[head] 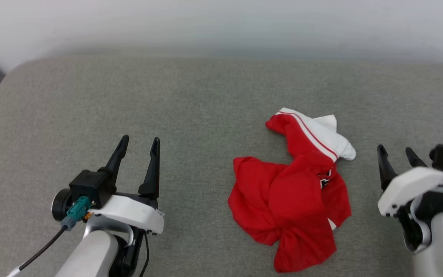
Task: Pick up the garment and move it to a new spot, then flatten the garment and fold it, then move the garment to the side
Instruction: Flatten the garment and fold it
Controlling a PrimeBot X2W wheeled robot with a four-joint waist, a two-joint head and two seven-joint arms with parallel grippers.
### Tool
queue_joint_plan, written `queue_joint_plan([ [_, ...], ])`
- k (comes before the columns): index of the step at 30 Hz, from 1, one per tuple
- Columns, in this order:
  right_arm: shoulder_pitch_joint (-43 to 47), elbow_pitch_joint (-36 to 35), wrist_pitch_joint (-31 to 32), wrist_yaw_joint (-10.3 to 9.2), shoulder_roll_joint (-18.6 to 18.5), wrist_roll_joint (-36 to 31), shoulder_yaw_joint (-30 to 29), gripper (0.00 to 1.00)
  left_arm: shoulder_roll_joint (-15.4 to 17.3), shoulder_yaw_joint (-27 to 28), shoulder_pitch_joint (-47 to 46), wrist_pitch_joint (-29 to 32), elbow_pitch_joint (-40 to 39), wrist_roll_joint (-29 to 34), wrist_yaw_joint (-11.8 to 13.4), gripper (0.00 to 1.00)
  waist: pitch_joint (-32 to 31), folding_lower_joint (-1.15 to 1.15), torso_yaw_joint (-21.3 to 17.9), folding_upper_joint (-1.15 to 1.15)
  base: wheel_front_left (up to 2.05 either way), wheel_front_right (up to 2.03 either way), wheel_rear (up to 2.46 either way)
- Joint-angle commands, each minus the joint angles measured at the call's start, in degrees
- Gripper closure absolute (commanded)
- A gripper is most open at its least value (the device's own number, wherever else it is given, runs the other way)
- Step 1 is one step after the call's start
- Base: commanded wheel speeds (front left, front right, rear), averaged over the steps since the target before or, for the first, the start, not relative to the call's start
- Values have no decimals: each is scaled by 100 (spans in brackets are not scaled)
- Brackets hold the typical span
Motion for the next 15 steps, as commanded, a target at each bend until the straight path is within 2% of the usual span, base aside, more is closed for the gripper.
queue_joint_plan([
  [1,-281,191,251,-2,1,-68,0,0,-22,8,-122,-32,22,51,-53,0,270,0,209,0,0,0,0],
  [9,-1279,996,1958,-3,-283,72,420,0,-257,126,-389,-49,154,248,-277,0,652,0,408,0,0,0,0],
  [15,-1370,1826,2968,-6,-385,104,532,0,-465,261,-465,-50,190,433,-430,0,788,0,491,0,0,0,0],
])
